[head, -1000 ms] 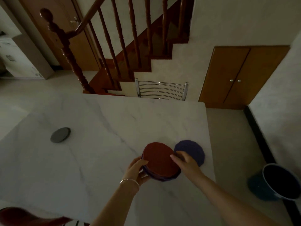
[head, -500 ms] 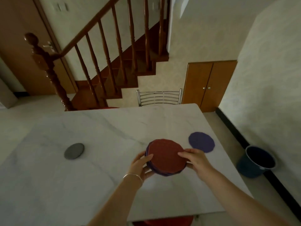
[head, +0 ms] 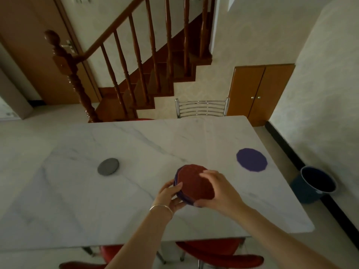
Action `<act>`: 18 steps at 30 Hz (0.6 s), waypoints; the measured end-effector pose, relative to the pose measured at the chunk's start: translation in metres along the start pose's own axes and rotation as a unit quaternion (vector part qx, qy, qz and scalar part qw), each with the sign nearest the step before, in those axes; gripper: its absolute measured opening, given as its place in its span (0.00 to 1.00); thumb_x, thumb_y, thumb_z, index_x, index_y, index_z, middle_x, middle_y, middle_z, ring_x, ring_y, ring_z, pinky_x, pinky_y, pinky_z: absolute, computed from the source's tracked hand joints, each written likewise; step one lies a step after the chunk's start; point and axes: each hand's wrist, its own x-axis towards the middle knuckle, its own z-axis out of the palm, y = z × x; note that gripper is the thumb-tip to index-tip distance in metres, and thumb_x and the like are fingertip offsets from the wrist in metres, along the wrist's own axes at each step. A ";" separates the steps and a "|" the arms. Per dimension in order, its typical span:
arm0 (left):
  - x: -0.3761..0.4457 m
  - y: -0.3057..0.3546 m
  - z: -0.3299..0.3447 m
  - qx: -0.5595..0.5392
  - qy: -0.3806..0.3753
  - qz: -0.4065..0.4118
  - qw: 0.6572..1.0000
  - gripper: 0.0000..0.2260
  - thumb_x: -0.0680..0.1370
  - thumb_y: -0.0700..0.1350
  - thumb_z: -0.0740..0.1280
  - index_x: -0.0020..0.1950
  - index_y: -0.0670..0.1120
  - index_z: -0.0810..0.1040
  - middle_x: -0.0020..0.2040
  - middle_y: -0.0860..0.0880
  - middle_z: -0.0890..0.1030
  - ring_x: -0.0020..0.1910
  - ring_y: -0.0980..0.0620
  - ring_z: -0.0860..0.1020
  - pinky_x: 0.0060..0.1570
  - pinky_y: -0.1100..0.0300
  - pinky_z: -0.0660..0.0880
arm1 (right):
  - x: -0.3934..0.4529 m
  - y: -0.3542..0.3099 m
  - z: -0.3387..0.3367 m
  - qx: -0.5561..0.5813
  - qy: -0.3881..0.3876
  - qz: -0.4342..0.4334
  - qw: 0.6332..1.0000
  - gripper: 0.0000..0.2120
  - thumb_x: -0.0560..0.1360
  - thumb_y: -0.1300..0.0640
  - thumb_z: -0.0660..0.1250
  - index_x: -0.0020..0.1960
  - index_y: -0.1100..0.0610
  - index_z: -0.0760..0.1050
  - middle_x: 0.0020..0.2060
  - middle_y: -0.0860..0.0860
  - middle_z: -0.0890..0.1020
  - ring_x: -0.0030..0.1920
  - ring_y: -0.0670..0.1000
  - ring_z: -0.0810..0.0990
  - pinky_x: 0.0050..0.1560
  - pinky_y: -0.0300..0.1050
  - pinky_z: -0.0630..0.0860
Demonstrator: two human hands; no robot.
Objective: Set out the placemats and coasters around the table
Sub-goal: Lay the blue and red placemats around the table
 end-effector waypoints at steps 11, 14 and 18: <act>-0.001 -0.002 -0.019 -0.003 0.001 0.008 1.000 0.23 0.72 0.37 0.71 0.66 0.42 0.71 0.57 0.40 0.80 0.43 0.43 0.83 0.36 0.50 0.80 | 0.014 0.006 0.000 0.101 -0.144 -0.059 0.983 0.26 0.63 0.47 0.77 0.60 0.49 0.77 0.53 0.41 0.72 0.55 0.41 0.73 0.57 0.35 0.68; 0.004 -0.003 -0.019 -0.020 -0.001 0.013 1.000 0.20 0.71 0.36 0.71 0.62 0.43 0.74 0.50 0.41 0.83 0.39 0.44 0.84 0.35 0.50 0.80 | 0.016 0.012 0.001 0.083 -0.158 -0.071 0.981 0.24 0.67 0.48 0.74 0.63 0.49 0.75 0.55 0.41 0.71 0.56 0.40 0.71 0.59 0.34 0.66; 0.006 -0.006 -0.020 -0.034 0.002 0.011 0.999 0.17 0.67 0.35 0.73 0.54 0.44 0.76 0.42 0.41 0.85 0.39 0.43 0.84 0.35 0.49 0.80 | 0.017 0.014 0.001 0.091 -0.178 -0.075 0.977 0.21 0.70 0.54 0.72 0.62 0.49 0.76 0.57 0.42 0.74 0.56 0.38 0.73 0.57 0.29 0.68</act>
